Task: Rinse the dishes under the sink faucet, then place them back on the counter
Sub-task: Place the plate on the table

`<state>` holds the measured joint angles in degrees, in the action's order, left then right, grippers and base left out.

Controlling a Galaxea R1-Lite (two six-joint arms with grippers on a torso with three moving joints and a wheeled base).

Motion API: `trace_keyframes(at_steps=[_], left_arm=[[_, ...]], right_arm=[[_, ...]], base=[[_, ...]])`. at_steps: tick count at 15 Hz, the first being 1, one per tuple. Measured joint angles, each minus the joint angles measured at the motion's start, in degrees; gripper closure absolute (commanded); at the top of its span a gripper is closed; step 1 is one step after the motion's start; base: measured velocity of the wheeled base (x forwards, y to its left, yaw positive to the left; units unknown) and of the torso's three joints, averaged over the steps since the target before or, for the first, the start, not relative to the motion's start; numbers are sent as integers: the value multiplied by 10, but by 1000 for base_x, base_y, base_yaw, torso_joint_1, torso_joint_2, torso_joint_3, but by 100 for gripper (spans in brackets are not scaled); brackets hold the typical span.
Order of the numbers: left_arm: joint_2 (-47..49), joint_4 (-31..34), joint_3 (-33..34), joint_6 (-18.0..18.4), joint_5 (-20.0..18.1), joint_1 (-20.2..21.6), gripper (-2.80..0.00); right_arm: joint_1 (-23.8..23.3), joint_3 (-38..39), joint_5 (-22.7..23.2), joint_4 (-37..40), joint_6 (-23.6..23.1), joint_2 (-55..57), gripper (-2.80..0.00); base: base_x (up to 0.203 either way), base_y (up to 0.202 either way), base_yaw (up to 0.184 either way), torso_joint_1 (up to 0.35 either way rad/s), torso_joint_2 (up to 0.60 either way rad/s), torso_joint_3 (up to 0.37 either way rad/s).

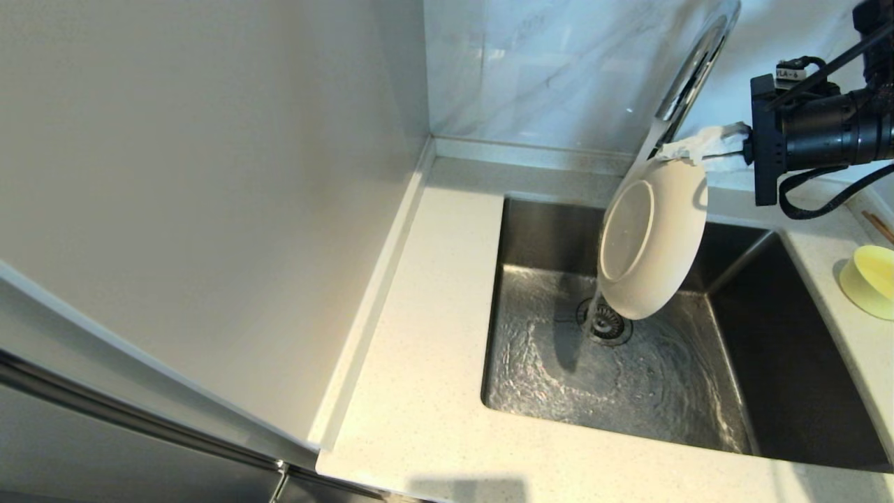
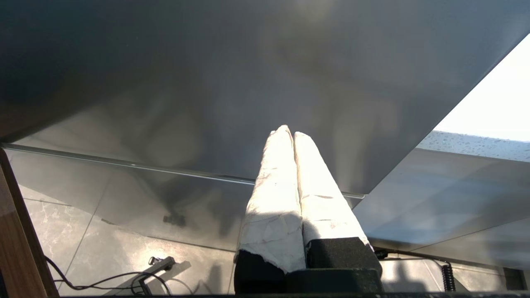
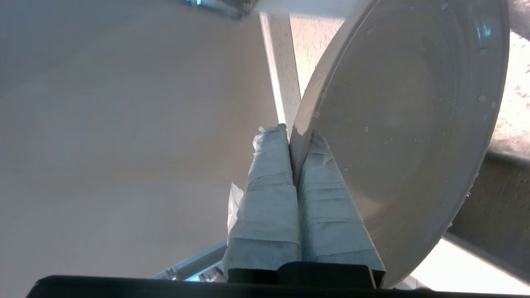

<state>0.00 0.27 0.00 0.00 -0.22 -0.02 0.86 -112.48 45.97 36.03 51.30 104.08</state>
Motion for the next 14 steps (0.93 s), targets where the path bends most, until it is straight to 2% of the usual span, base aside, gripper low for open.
trace_keyframes(at_steps=[9, 14], left_arm=[[0, 0, 0, 0, 0, 0, 0], [0, 0, 0, 0, 0, 0, 0]], right_arm=[[-18, -1, -1, -14, -1, 24, 0], [-19, -4, -27, -13, -2, 35, 0]], base=[[0, 0, 0, 0, 0, 0], [0, 0, 0, 0, 0, 0]])
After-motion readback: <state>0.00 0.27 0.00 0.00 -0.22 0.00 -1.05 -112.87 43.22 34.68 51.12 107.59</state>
